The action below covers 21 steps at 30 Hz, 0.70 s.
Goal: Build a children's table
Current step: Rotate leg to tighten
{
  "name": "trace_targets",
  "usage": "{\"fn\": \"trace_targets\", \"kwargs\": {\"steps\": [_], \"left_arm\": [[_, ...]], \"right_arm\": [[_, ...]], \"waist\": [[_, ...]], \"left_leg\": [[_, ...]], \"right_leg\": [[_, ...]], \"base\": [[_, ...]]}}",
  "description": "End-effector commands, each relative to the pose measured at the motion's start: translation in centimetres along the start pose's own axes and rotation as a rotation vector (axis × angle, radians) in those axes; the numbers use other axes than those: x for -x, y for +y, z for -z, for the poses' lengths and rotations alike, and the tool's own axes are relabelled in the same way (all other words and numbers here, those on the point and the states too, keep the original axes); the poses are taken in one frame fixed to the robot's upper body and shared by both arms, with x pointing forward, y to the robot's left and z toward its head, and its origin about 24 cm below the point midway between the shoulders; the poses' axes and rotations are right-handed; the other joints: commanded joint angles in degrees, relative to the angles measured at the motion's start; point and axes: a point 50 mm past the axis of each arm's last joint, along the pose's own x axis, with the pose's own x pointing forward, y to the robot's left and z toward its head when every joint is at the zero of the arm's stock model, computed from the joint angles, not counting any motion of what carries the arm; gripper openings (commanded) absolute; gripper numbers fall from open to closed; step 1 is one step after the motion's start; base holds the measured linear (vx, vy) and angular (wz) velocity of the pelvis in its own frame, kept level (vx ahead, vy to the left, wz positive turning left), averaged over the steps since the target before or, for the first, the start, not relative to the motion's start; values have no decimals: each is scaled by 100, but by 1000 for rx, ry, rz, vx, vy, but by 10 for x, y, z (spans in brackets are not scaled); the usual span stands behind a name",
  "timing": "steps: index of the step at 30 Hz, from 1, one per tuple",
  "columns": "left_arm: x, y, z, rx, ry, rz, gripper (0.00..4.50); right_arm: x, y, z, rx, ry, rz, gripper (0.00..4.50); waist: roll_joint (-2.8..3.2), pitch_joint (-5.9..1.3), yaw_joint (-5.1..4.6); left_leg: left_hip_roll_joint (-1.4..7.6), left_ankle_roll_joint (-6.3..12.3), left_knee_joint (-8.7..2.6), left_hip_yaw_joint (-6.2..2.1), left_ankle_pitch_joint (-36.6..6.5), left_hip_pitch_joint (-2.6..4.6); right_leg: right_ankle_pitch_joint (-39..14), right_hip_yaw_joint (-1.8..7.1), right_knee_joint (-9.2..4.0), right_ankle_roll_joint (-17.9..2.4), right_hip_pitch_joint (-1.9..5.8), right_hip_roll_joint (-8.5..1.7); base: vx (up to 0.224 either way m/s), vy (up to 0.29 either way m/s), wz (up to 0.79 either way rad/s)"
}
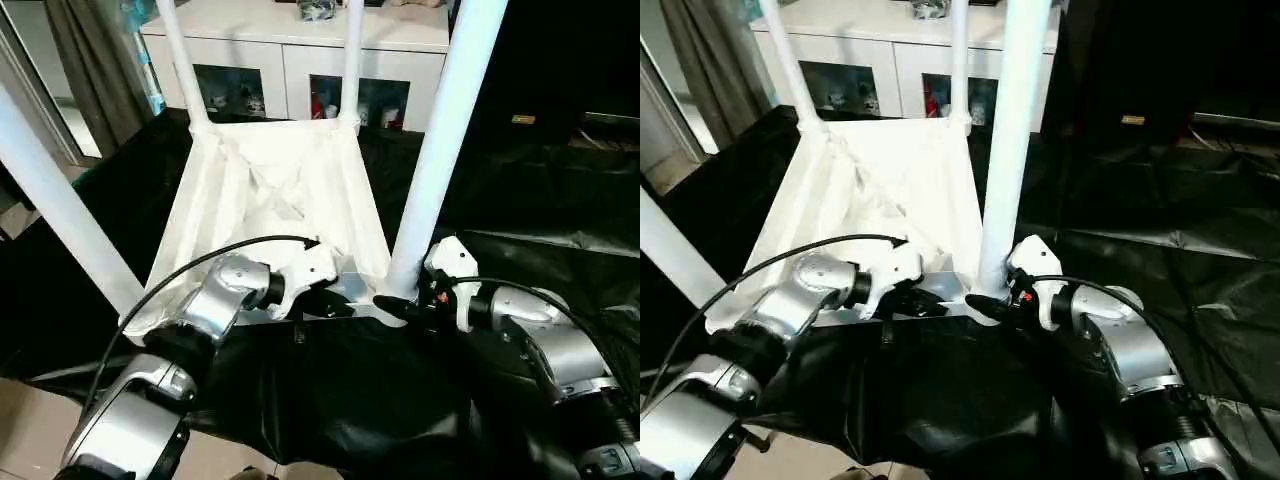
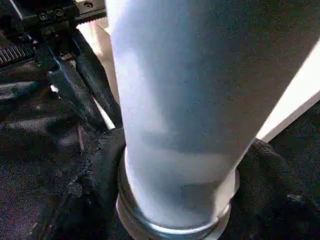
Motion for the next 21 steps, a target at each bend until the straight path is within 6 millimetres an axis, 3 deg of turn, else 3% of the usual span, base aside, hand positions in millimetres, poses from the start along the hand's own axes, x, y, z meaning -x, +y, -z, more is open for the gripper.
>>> {"fn": "trace_targets", "kwargs": {"steps": [1, 5, 7, 10, 13, 17, 18, 19, 21], "left_arm": [[3, -1, 5, 76, -85, -34, 0], [3, -4, 11, 74, -57, -28, 0], [3, -5, 15, 61, -28, -23, 0], [2, -6, 20, 56, 19, -33, 0], [-2, -3, 18, 76, 23, -82, 0], [-10, 7, 9, 98, 18, -195, 0], [-13, 10, 6, 99, 15, -226, 0], [-13, 10, 6, 99, 15, -226, 0], [-20, 14, -3, 105, 4, -284, 0]], "right_arm": [[-3, 2, 3, -2, 19, -17, 276], [-4, 2, 4, -1, 22, -17, 274], [-5, 3, 5, -2, 23, -20, 274], [-8, 5, 6, -10, 17, -4, 274], [-17, -2, 12, -55, 16, 148, 274], [-30, -8, 20, -176, 7, 350, 274], [-34, -8, 21, -209, 7, 390, 274], [-34, -8, 21, -209, 7, 390, 274], [-43, -5, 22, -241, 18, 453, 274]], "waist": [[-172, -315, 11], [-178, -316, 2], [-201, -307, -5], [-187, -299, -9], [-185, -278, -52], [-197, -245, -177], [-186, -258, -200], [-188, -259, -209], [-137, -274, -207]], "left_leg": [[104, 131, -438, -102, -2066, 88], [104, 155, -432, -92, -2033, 94], [97, 157, -436, -92, -2055, 89], [97, 136, -443, -95, -2078, 103], [80, 39, -466, -113, -2219, 99], [35, -126, -453, -161, -2681, 176], [34, -125, -469, -183, -2738, 203], [33, -113, -487, -187, -2728, 186], [62, -83, -540, -194, -2766, 196]], "right_leg": [[-2468, 136, -579, -830, 170, -250], [-2390, 144, -576, -866, 167, -253], [-2517, 140, -591, -823, 169, -254], [-2689, 141, -611, -761, 155, -260], [-3044, 124, -647, -651, 145, -265], [-3894, 44, -759, -392, 78, -264], [-3944, 2, -809, -329, 100, -271], [-3883, -7, -813, -317, 118, -262], [-3539, -19, -820, -395, 137, -256]], "base": [[0, 0, 0], [0, 0, 0], [0, 0, 0], [0, 0, 0], [0, 0, 0], [0, 0, 0], [0, 0, 0], [0, 0, 0], [0, 0, 0]]}}
